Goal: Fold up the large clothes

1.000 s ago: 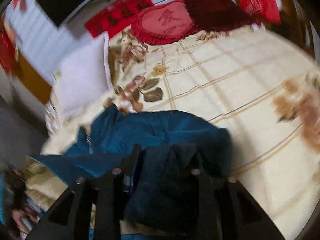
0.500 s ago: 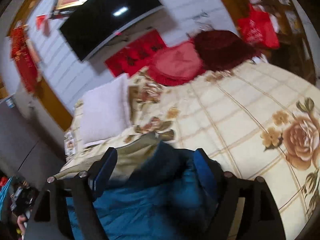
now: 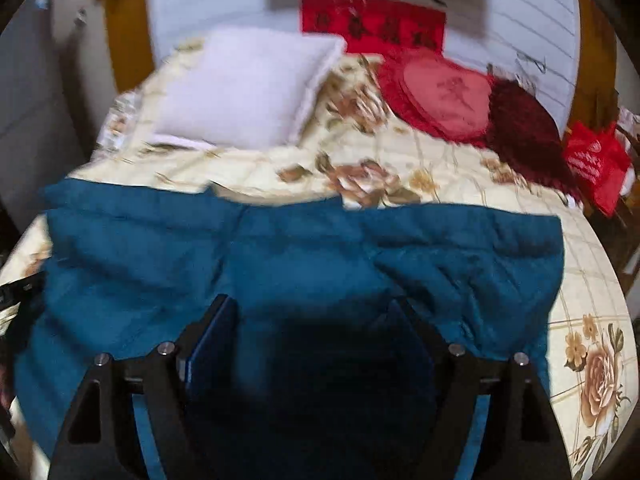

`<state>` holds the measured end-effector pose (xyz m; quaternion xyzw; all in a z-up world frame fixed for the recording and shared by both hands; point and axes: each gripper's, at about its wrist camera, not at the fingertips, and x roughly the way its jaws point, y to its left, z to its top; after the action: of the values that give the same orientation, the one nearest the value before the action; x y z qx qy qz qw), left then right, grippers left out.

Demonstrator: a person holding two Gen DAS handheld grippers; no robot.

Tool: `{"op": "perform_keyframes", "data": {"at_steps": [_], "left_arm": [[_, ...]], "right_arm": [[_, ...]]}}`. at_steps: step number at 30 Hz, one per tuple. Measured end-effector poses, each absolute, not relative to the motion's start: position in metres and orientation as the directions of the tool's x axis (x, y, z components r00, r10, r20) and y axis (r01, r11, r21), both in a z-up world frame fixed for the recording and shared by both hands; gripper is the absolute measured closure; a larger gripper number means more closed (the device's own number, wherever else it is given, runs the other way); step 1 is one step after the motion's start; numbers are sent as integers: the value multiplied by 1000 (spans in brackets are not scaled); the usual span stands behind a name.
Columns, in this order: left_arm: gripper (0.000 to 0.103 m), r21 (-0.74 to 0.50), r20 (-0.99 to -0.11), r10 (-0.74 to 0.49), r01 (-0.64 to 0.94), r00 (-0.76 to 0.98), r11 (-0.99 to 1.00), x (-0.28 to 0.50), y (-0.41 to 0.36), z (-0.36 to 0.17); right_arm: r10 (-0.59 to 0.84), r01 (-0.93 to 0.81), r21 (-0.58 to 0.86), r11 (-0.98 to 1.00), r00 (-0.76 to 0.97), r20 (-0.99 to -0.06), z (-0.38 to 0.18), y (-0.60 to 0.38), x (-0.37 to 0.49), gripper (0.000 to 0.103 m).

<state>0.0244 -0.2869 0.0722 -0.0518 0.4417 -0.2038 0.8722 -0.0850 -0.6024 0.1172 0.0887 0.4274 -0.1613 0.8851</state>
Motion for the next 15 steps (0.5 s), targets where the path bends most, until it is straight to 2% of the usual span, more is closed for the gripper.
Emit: {"op": "perform_keyframes", "data": {"at_steps": [4,8,11,15], "left_arm": [[25,-203,-732,-375,343,569,917,22,-297,65],[25,-224,-729,-390,342,563,912,23,-295,62],[27,-214,-748,-376,337,547,917,20,-292,68],[28,-244,-719,-414,355,559,903,9,-284,85]], "right_arm": [[-182,394,85,915,593,-785,93,-617,-80,19],[-188,407,88,909,591,-784,81,-622,-77,18],[-213,409,46,911,564,-798,89,-614,-80,18],[-166,341,76,937,626,-762,122,-604,-119,18]]}}
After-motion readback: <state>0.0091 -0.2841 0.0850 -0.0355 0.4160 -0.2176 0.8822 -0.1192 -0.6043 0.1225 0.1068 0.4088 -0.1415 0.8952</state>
